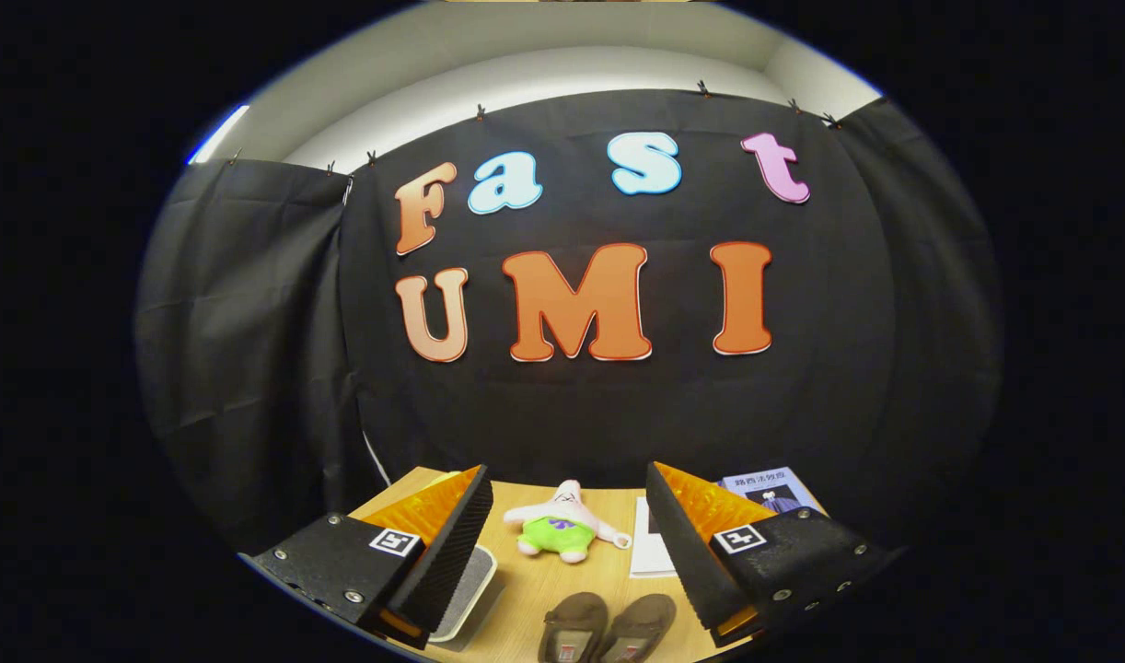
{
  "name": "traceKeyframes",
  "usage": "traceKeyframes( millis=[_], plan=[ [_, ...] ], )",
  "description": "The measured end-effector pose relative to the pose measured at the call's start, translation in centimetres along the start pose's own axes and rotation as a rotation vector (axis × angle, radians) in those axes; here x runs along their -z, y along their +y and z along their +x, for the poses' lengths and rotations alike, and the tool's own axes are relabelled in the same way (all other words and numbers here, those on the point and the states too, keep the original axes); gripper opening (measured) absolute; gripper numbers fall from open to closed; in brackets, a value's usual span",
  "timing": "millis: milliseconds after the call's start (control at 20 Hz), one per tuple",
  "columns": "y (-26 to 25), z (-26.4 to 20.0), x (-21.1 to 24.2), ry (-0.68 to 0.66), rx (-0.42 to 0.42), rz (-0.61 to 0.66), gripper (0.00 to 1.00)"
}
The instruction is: Open the storage box then place both shoes into the box .Put the left shoe in first, then the right shoe, with the right side of both shoes facing outward in a uniform manner.
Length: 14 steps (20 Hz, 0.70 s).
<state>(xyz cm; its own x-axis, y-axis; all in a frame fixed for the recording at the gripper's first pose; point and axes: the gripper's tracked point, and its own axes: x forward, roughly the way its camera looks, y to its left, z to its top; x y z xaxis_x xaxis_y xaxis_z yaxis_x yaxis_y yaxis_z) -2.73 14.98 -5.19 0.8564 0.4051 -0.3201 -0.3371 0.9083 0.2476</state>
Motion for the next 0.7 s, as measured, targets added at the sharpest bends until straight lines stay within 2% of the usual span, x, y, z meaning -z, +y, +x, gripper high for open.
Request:
traceKeyframes(
  millis=[700],
  plan=[
    [4.0,1.9,8.8,0.306,-0.180,0.205,0.98]
  ],
)
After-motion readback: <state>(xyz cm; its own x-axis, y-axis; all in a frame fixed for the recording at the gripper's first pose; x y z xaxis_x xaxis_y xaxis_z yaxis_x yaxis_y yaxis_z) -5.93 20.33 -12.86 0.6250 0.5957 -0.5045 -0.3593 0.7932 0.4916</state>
